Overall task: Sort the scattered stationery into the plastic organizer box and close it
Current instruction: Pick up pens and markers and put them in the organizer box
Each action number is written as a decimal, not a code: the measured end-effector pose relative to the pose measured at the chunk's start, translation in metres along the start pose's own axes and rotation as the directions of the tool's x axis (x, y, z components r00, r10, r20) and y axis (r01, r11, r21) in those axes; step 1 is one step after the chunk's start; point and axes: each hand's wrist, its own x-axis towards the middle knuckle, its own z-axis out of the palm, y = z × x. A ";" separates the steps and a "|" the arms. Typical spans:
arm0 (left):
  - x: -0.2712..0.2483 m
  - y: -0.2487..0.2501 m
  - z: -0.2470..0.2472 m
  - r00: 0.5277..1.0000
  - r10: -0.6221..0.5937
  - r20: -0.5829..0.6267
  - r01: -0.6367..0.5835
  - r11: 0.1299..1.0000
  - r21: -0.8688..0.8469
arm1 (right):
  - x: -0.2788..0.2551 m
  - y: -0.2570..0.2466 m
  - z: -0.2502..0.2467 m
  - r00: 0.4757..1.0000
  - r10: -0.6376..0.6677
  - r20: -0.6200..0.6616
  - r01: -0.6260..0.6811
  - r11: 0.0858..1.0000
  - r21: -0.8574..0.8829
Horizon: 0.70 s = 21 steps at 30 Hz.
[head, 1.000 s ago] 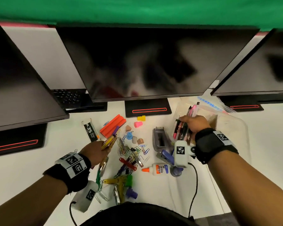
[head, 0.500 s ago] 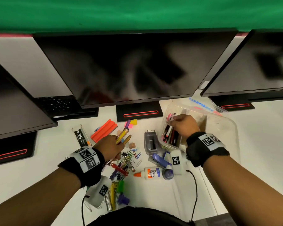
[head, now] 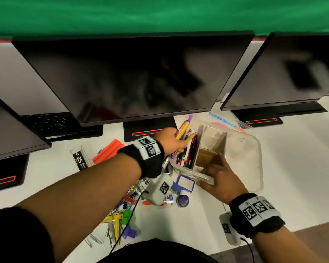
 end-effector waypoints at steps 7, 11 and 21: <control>0.037 0.009 0.038 0.995 -0.086 -0.045 0.092 0.983 0.161 | 0.001 0.002 0.009 0.989 -0.109 -0.102 0.095 0.987 -0.130; 0.048 0.012 0.052 0.994 -0.086 -0.074 0.100 0.971 0.215 | 0.002 0.005 0.012 0.991 -0.095 -0.098 0.078 0.984 -0.159; 0.038 -0.001 0.027 0.987 0.068 -0.142 -0.084 0.990 -0.109 | -0.003 -0.005 0.001 0.986 -0.112 -0.124 0.089 0.980 -0.178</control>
